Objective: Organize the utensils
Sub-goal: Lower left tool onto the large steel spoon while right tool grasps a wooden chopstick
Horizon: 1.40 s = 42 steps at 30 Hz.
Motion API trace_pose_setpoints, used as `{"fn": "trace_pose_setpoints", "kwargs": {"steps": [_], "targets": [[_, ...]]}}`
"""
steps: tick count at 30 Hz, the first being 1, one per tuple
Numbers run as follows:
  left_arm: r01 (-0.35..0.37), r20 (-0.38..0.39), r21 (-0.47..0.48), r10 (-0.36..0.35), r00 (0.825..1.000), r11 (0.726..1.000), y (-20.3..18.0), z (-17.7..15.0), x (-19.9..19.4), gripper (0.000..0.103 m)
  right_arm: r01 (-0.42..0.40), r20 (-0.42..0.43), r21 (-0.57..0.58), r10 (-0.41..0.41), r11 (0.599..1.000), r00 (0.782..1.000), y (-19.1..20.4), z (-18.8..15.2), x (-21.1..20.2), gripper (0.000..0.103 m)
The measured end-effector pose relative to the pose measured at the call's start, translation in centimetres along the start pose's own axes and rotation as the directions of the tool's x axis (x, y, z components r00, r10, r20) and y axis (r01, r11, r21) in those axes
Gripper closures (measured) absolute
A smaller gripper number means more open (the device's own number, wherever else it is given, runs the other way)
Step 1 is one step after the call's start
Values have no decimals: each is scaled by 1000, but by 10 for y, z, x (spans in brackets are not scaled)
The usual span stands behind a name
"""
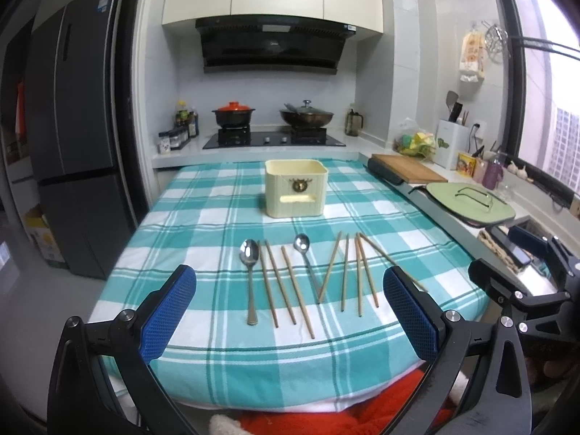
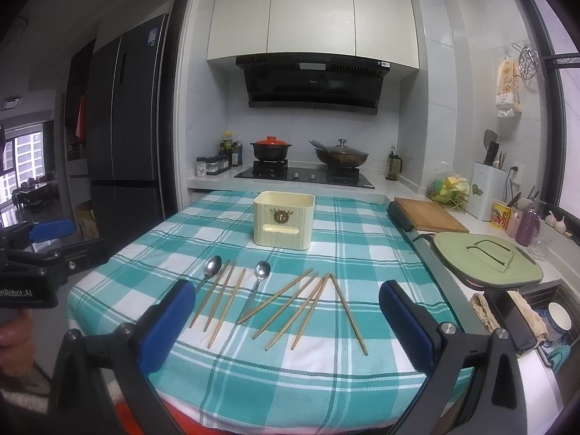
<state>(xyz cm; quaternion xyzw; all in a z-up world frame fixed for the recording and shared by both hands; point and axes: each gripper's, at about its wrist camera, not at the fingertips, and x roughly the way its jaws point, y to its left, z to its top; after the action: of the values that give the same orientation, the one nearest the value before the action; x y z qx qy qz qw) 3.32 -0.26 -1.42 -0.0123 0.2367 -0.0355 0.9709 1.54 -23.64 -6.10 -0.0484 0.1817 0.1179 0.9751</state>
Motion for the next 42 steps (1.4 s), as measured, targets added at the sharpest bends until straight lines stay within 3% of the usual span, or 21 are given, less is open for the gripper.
{"fn": "trace_pose_setpoints", "kwargs": {"steps": [8, 31, 36, 42], "targets": [[-31, -64, -15, 30, 998, 999, 5, -3, 20, 0, 18, -25, 20, -17, 1000, 1000, -6, -1, 11, 0], [-60, -137, 3, 60, 989, 998, 14, -5, 76, 0, 25, -125, 5, -24, 1000, 992, -12, -13, 63, 0], [-77, -166, -13, 73, 983, 997, 24, -9, 93, 0, 21, -145, 36, -15, 999, 989, -17, -16, 77, 0], [-144, -219, -59, 128, 967, 988, 56, -15, 121, 0, 29, -190, 38, -22, 999, 982, -21, -22, 94, 0]]}}
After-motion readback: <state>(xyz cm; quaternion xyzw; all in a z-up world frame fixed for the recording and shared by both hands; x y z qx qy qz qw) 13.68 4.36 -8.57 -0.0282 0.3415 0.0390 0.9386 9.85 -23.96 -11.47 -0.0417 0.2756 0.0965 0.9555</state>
